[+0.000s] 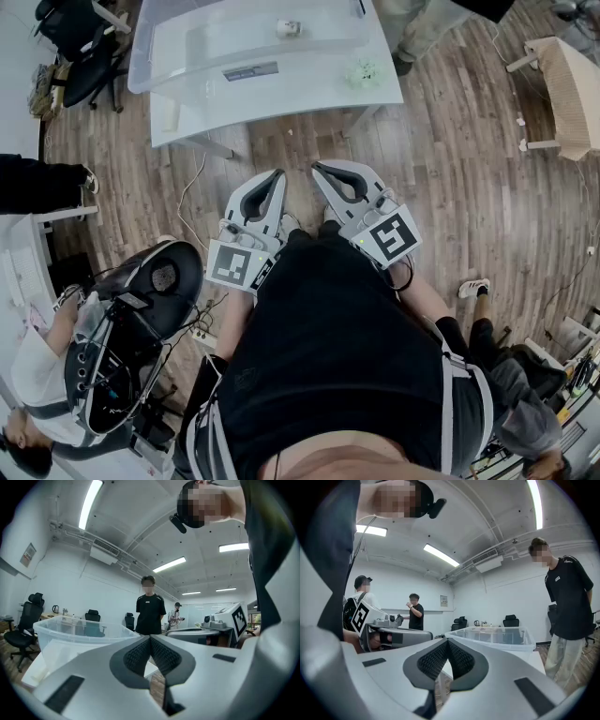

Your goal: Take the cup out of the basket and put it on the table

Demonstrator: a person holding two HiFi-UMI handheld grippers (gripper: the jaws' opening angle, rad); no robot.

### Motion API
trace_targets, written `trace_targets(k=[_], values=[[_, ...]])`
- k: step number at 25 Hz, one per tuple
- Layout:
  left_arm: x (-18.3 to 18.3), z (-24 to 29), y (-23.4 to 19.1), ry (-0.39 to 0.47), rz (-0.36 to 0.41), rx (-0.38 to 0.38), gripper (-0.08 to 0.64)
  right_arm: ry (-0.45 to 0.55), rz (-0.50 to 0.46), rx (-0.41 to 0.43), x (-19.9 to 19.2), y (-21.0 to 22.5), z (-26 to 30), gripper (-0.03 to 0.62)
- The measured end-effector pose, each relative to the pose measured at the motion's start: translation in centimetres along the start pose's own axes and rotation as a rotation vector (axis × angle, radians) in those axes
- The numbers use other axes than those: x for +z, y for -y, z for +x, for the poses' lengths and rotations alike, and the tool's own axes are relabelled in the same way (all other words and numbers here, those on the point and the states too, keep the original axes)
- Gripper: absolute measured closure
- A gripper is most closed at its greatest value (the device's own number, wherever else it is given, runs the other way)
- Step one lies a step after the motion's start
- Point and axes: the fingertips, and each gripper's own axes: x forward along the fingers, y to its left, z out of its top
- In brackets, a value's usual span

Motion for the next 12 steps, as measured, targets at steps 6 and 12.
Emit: trace_targets(k=[6,12], values=[[0.1,0.3,0.2,0.001,0.003,0.001,0.541,0.003,-0.002,0.002,0.1,0.2,-0.2,0.577],[0.0,1.1,0.4,-0.003,0.003,0.004,0.541,0.029,0.002,-0.009,0.5,1.0,-0.5,0.577]])
